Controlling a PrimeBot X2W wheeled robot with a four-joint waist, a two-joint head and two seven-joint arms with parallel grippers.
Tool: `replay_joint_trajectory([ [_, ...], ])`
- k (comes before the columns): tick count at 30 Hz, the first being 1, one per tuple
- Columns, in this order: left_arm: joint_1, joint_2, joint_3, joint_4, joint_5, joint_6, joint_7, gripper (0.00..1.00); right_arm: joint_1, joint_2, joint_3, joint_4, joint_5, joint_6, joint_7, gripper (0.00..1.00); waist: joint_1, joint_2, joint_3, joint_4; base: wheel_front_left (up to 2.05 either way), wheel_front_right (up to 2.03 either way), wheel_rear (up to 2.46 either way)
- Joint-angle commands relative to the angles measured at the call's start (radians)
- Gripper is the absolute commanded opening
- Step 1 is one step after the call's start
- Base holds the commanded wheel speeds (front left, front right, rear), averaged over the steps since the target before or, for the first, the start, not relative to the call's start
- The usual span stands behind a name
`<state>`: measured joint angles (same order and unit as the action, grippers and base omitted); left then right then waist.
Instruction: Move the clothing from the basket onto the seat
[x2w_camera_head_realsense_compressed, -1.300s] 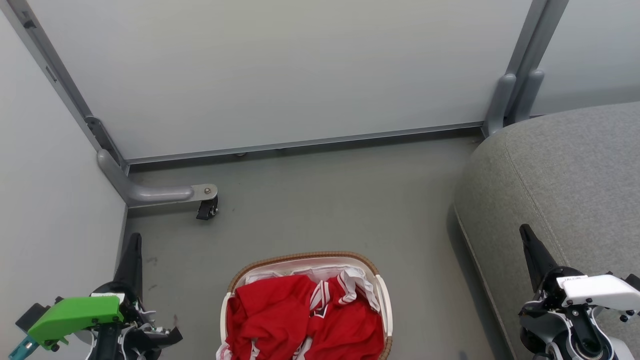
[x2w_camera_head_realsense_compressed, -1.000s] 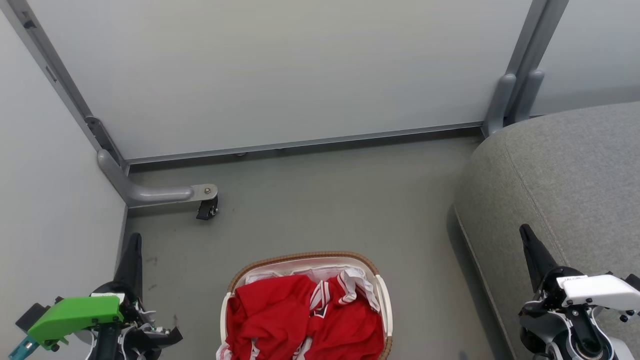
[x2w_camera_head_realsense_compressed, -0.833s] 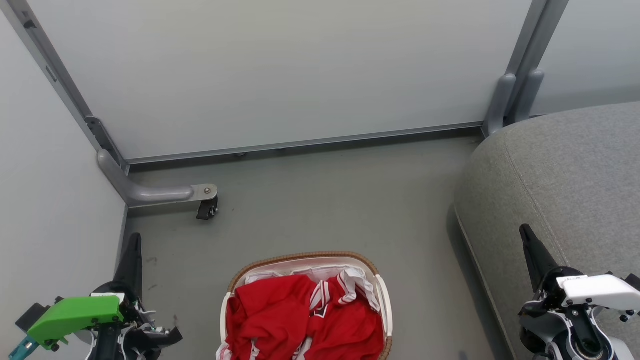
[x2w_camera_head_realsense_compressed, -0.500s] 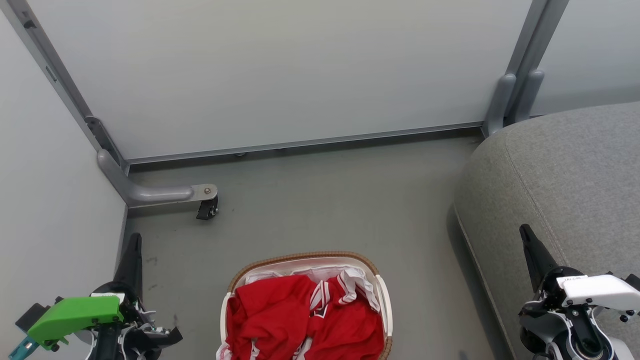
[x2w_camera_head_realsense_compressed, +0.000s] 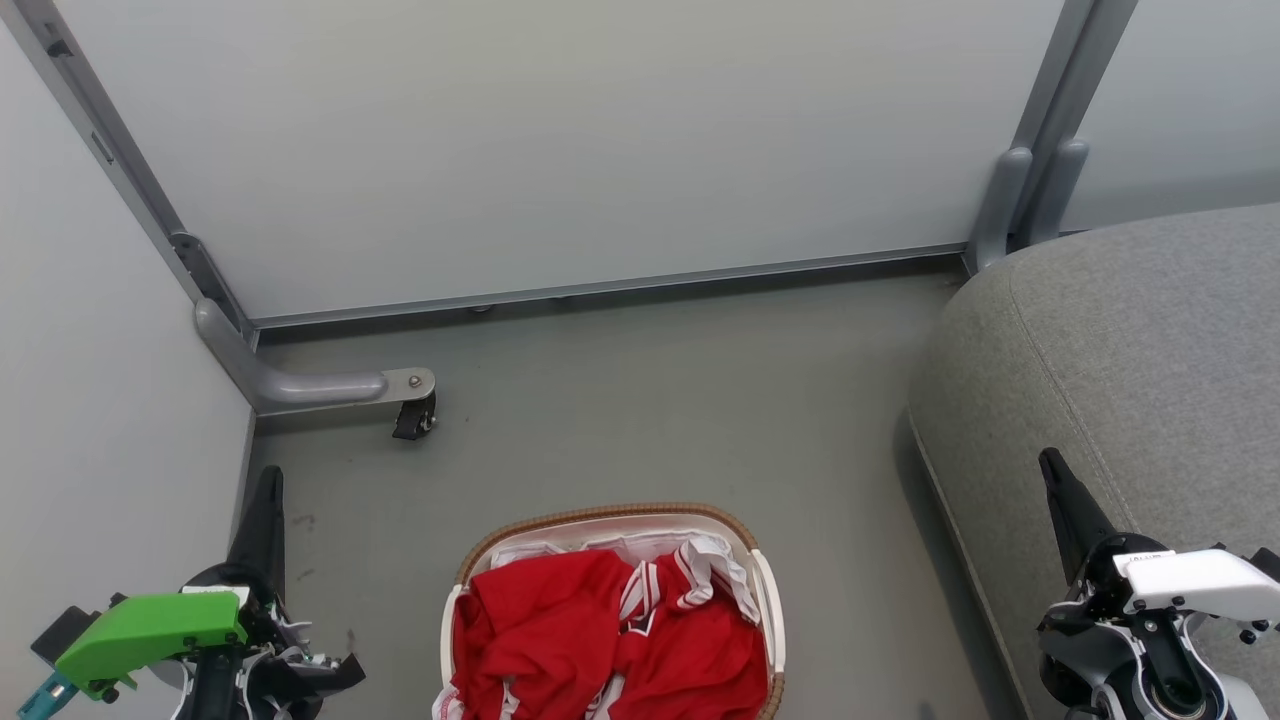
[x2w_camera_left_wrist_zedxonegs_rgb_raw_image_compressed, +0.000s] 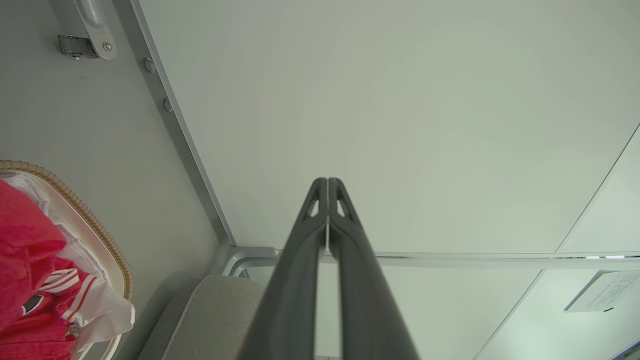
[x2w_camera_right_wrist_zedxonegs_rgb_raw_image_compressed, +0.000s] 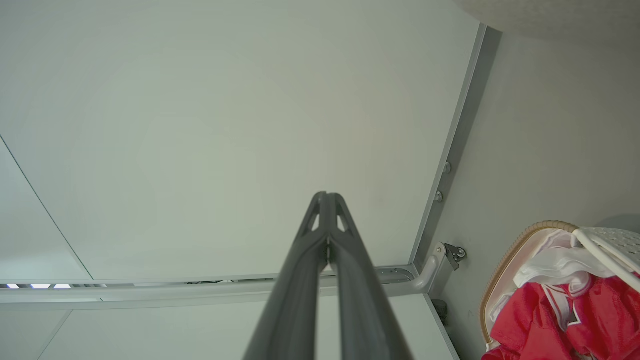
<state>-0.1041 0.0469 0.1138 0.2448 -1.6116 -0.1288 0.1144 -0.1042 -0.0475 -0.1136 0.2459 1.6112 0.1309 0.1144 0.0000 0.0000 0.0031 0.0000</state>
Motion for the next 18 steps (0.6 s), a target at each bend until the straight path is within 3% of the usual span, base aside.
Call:
replay_joint_trajectory([
  [1, -0.01, 0.007, 0.002, -0.001, -0.003, -0.005, 0.002, 0.0, -0.008, -0.006, -0.002, -0.004, 0.004, 0.0, 0.002, 0.0, 0.0, 0.0, 0.0, 0.0, 0.0, 0.0, 0.0],
  [12, -0.01, 0.007, 0.002, -0.001, -0.003, -0.005, 0.002, 0.0, -0.008, -0.006, -0.002, -0.004, 0.004, 0.0, 0.002, 0.0, 0.0, 0.0, 0.0, 0.0, 0.0, 0.0, 0.0],
  [13, 0.0, 0.0, 0.0, 0.0, 0.0, 0.0, 0.0, 1.0, 0.0, 0.0, 0.0, 0.0, 0.0, 0.0, 0.0, 1.0, 0.0, 0.0, 0.0, 0.0, 0.0, 0.0, 0.0],
  [18, 0.027, -0.007, -0.006, 0.039, 0.001, 0.002, -0.002, 1.0, 0.03, 0.013, 0.004, 0.036, -0.001, 0.0, -0.001, 1.0, 0.0, 0.0, 0.0, 0.0, 0.0, 0.0, 0.0],
])
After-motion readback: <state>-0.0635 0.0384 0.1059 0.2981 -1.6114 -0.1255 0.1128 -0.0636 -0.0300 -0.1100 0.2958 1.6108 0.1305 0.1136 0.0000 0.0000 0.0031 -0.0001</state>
